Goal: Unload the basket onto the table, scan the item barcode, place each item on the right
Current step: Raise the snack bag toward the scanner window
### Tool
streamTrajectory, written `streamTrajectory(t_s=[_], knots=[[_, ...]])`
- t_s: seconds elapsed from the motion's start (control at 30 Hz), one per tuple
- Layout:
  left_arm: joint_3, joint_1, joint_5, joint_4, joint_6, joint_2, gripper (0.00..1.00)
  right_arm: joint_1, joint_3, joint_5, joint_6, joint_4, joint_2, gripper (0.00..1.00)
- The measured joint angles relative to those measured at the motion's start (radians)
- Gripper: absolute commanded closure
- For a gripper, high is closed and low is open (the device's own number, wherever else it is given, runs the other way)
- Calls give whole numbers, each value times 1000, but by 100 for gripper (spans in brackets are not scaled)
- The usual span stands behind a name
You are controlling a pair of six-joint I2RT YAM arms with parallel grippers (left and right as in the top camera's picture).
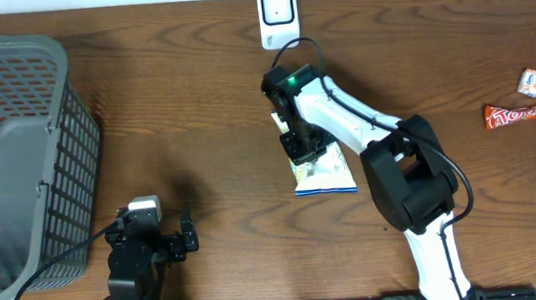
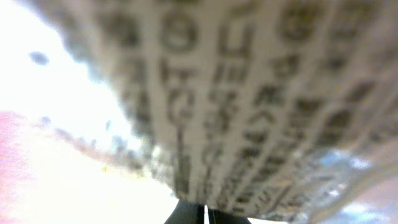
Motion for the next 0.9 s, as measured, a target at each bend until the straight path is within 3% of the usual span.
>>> streamTrajectory(t_s=[0.2, 0.43, 0.6, 0.9], knots=[[0, 0, 0, 0, 0, 0, 1, -8, 4, -293, -196, 65, 1, 99], [0, 0, 0, 0, 0, 0, 1, 66, 4, -442, -309, 67, 8, 99], [0, 0, 0, 0, 0, 0, 1, 67, 45, -385, -286, 82, -10, 99], [0, 0, 0, 0, 0, 0, 1, 65, 124, -155, -137, 238, -220, 99]])
